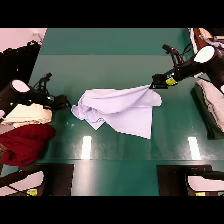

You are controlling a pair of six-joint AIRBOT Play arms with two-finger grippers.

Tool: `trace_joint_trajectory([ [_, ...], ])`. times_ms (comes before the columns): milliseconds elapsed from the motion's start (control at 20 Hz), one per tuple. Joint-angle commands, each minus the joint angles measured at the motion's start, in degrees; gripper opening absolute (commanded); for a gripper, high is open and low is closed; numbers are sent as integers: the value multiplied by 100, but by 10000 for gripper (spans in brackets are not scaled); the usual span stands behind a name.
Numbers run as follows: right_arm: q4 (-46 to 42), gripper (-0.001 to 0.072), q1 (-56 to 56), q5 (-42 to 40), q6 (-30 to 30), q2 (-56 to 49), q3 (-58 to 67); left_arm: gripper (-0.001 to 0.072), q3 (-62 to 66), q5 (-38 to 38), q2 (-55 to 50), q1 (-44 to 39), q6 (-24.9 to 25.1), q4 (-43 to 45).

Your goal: Fold the shirts.

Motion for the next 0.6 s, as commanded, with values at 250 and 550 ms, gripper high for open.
trace_joint_trajectory([
  [250,11,14,15,9,2,-2,13,336,-240,876,-485,-415,72,-455],
  [550,-52,14,-234,70,-350,330,334,26,509,557,-63,-140,68,-531],
])
